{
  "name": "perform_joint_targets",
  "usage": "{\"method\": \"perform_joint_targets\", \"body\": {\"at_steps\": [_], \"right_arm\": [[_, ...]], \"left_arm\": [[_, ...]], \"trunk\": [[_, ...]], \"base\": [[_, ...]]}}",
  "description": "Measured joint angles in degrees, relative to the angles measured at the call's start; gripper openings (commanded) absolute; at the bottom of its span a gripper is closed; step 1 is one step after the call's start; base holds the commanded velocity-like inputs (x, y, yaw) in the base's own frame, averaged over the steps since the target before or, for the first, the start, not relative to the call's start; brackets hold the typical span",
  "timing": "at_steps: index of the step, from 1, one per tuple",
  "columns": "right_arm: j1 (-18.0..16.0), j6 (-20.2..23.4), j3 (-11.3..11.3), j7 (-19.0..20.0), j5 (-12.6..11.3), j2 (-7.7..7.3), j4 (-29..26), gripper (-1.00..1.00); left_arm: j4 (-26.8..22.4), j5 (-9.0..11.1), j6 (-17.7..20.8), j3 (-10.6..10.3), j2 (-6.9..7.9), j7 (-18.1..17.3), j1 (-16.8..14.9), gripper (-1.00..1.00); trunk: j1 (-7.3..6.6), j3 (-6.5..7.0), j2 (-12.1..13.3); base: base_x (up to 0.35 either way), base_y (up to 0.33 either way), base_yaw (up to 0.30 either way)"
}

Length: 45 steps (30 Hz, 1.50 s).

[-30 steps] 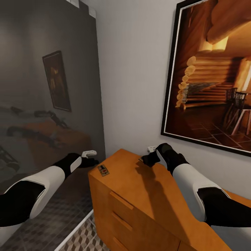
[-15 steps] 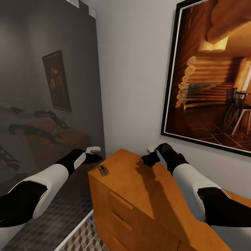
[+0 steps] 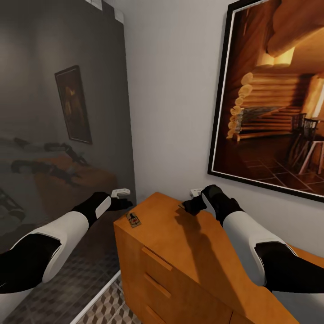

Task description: Take the four mousetraps from the cabinet in the bathroom and place them on the bathroom floor. Make sure all four end up on the same floor surface, and ensure that at least two of them are either under or directly next to the same bathroom sink.

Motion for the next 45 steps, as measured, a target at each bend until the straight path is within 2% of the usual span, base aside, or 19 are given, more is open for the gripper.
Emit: {"method": "perform_joint_targets", "body": {"at_steps": [12, 16, 22, 27, 45], "right_arm": [[0.0, 0.0, 0.01, -0.01, 0.04, 0.0, 0.0, -1.0], [0.0, -0.05, 0.03, 0.01, 0.04, 0.0, 0.05, -1.0], [0.0, -0.36, 0.01, 0.04, -0.02, 0.0, 0.16, -1.0], [0.0, -0.99, 0.01, 0.09, -0.04, 0.0, 0.58, -1.0], [0.0, -3.72, -0.03, 0.22, -0.05, 0.0, 2.79, -1.0]], "left_arm": [[-0.01, 0.01, 0.07, -0.05, -0.32, 0.07, -0.01, 1.0], [0.15, 0.17, 0.76, -0.15, -1.23, 0.24, 0.0, 1.0], [0.21, 0.17, 5.42, -0.19, -3.19, 0.84, 0.02, 1.0], [0.22, 0.13, 6.66, 0.01, -3.7, 1.05, 0.0, 1.0], [0.82, 0.2, 6.93, 0.44, -3.97, 1.17, 0.01, 1.0]], "trunk": [[0.0, 0.0, 0.0], [0.0, 0.0, 0.0], [0.0, 0.0, 0.0], [0.0, 0.0, 0.0], [0.0, 0.0, 0.0]], "base": [[0.0, 0.0, 0.0], [0.0, 0.0, 0.0], [0.0, 0.0, 0.0], [0.0, 0.0, 0.0], [0.0, 0.0, 0.0]]}}
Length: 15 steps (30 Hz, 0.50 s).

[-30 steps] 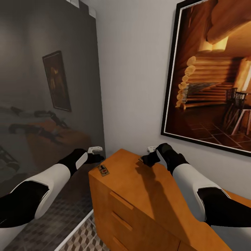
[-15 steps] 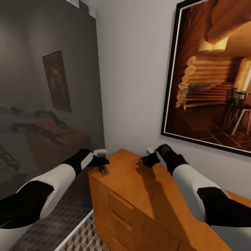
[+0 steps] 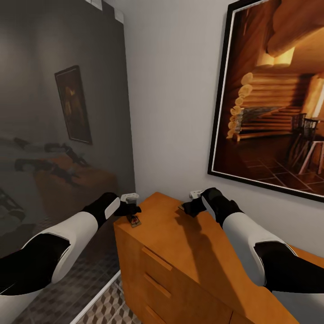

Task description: Take the four mousetraps from the cabinet in the bathroom and place them on the bathroom floor. Make sure all four end up on the same floor surface, and ensure that at least two of them are either under or directly next to the same bathroom sink.

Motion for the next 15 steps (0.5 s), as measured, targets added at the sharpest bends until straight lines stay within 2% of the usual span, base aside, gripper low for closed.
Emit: {"method": "perform_joint_targets", "body": {"at_steps": [10, 15], "right_arm": [[0.0, -0.05, 0.07, 0.03, 0.0, 0.0, 0.03, -1.0], [0.0, -0.06, 0.03, 0.08, 0.0, 0.0, 0.03, -1.0]], "left_arm": [[1.41, 0.07, -0.81, 0.08, -0.45, 0.39, 0.0, 1.0], [3.8, -0.29, -3.24, 0.18, -1.64, 3.63, 0.0, 1.0]], "trunk": [[0.0, 0.0, 0.0], [0.0, 0.0, 0.0]], "base": [[0.0, 0.0, 0.0], [0.0, 0.0, 0.0]]}}
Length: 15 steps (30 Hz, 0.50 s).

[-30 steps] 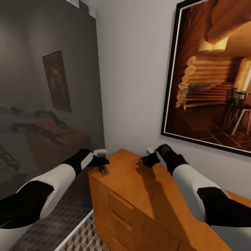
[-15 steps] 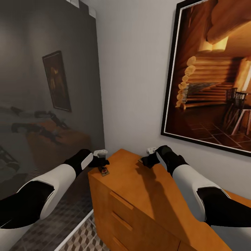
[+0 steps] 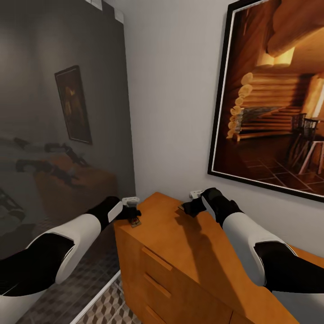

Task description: Take the four mousetraps from the cabinet in the bathroom and place them on the bathroom floor. Make sure all four end up on the same floor surface, and ensure that at least two of them are either under or directly next to the same bathroom sink.

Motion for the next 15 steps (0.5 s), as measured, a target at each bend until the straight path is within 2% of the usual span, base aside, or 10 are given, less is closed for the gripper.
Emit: {"method": "perform_joint_targets", "body": {"at_steps": [7, 15], "right_arm": [[0.0, 0.0, -0.02, 0.01, 0.0, 0.0, 0.0, -1.0], [0.0, 0.0, -0.03, 0.01, 0.02, -0.17, 0.0, -1.0]], "left_arm": [[1.08, -0.05, -1.59, -0.1, -0.66, 1.74, -0.01, 1.0], [1.34, -0.1, -1.98, -0.25, -2.18, 2.28, -0.01, 1.0]], "trunk": [[0.0, 0.0, 0.0], [0.0, 0.0, 0.0]], "base": [[0.0, 0.0, 0.0], [0.0, 0.0, 0.0]]}}
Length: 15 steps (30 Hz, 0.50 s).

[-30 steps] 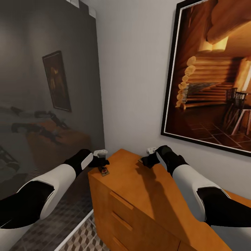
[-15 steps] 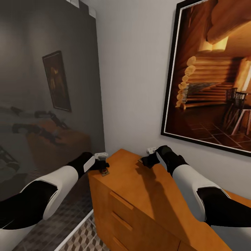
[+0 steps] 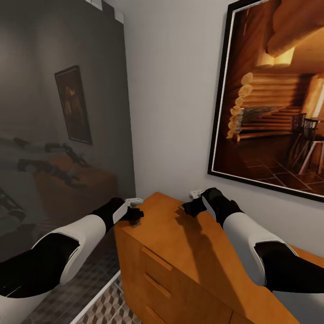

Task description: Take the four mousetraps from the cabinet in the bathroom and place them on the bathroom floor. Make sure all four end up on the same floor surface, and ensure that at least two of them are either under or directly next to the same bathroom sink.

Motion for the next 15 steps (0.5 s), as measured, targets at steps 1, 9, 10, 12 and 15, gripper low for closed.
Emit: {"method": "perform_joint_targets", "body": {"at_steps": [1, 9, 10, 12, 15], "right_arm": [[0.0, 0.0, 0.0, 0.0, 0.01, -0.11, 0.0, -1.0], [0.0, 0.0, 0.0, 0.05, -0.04, -0.4, 0.04, -1.0], [0.0, 0.0, 0.0, 0.05, -0.03, -0.41, 0.05, -1.0], [0.0, 0.0, 0.0, 0.06, -0.02, -0.42, 0.13, -1.0], [0.0, 0.0, -0.01, 0.07, -0.02, -0.44, 0.44, -1.0]], "left_arm": [[0.02, 0.0, -0.03, -0.03, -0.2, 0.07, 0.0, 1.0], [0.1, -0.16, -0.08, -0.1, -1.03, 0.25, 0.0, 1.0], [0.11, -0.17, -0.08, -0.1, -1.15, 0.26, 0.0, 1.0], [0.12, -0.21, -0.08, -0.11, -1.36, 0.3, 0.0, 1.0], [0.21, -0.26, -0.08, -0.11, -1.66, 0.35, 0.0, 1.0]], "trunk": [[0.0, 0.0, 0.0], [0.0, 0.0, 0.0], [0.0, 0.0, 0.0], [0.0, 0.0, 0.0], [0.0, 0.0, 0.0]], "base": [[0.0, 0.0, 0.0], [0.0, 0.0, 0.0], [0.0, 0.0, 0.0], [0.0, 0.0, 0.0], [0.0, 0.0, 0.0]]}}
